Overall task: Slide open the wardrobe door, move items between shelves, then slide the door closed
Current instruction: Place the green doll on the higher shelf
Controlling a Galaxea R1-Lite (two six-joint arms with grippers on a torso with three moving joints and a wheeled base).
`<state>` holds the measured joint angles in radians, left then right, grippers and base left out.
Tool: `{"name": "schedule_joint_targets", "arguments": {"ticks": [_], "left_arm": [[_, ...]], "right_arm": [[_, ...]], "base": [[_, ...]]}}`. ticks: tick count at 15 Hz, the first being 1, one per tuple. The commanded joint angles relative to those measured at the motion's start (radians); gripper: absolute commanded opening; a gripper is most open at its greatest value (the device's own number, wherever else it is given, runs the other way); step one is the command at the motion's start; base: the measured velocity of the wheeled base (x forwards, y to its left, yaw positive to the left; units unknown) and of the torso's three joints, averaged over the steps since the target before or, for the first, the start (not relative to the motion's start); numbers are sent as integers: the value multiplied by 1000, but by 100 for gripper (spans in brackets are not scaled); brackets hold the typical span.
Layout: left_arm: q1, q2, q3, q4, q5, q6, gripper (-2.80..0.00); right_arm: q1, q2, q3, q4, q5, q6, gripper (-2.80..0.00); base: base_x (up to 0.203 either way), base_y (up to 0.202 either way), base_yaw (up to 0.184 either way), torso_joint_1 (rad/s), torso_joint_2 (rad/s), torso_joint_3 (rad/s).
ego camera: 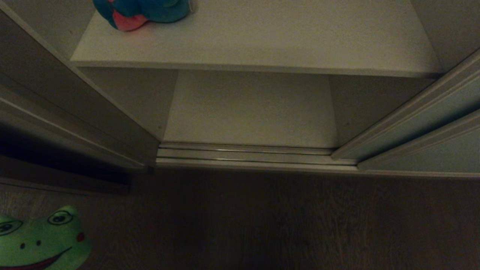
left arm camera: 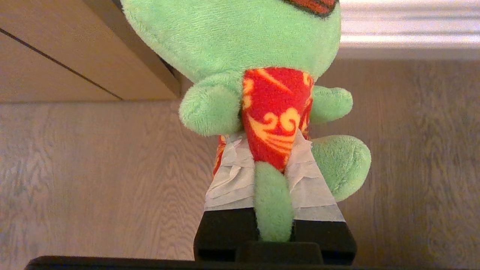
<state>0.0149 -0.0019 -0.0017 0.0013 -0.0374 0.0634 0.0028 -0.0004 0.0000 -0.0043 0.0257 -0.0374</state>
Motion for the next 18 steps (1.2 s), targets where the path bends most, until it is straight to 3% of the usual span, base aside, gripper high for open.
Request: {"name": "schedule_joint_targets", "arguments": {"ticks": [1,18], "left_arm": [[0,3,0,0,0,1,-280],[0,2,0,0,-1,-2,-280]], "right_arm": [[0,-3,0,0,0,-1,-280],[0,-3,0,0,0,-1,-280]], "base": [[0,0,0,5,-5,204],[0,0,0,2,0,204]]}}
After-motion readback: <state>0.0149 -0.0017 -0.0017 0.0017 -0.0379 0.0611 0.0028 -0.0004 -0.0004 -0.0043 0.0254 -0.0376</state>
